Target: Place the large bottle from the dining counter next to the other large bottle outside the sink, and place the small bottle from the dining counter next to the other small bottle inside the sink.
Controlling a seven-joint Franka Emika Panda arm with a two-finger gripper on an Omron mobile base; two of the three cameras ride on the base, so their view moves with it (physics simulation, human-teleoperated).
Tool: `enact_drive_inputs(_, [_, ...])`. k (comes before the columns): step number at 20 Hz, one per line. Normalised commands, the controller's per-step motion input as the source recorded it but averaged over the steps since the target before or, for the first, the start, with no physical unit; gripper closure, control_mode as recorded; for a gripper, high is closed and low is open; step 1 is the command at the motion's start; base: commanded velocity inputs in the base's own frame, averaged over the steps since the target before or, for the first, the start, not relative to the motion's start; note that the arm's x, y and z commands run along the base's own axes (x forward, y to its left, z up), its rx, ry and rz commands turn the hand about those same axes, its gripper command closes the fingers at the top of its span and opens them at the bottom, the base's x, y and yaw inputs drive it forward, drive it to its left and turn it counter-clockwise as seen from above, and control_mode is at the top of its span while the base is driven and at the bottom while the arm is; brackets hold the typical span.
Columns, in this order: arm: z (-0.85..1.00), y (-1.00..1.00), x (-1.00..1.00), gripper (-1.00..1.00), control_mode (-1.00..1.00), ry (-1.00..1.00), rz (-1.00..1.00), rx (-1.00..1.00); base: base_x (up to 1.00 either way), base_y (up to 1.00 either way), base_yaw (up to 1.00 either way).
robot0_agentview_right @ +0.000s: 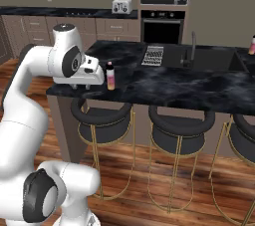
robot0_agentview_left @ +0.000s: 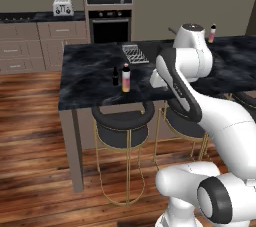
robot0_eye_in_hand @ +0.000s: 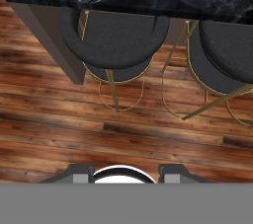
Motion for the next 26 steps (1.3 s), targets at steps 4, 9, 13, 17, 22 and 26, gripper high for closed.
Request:
enact_drive_inputs(4, [0.0, 0.0, 0.0, -1.0, 1.0, 0.0, 0.0, 0.0, 0.0, 0.0, 0.0])
enact_drive_inputs(9, [0.0, 0.0, 0.0, -1.0, 1.0, 0.0, 0.0, 0.0, 0.01, 0.0, 0.0])
enact_drive_inputs(13, [0.0, 0.0, 0.0, -1.0, 1.0, 0.0, 0.0, 0.0, 0.29, 0.0, 0.0])
enact_drive_inputs(17, [0.0, 0.0, 0.0, -1.0, 1.0, 0.0, 0.0, 0.0, 0.48, 0.0, 0.0])
enact_drive_inputs(22, [0.0, 0.0, 0.0, -1.0, 1.0, 0.0, 0.0, 0.0, 0.54, 0.0, 0.0])
enact_drive_inputs(26, [0.0, 0.0, 0.0, -1.0, 1.0, 0.0, 0.0, 0.0, 0.46, 0.0, 0.0])
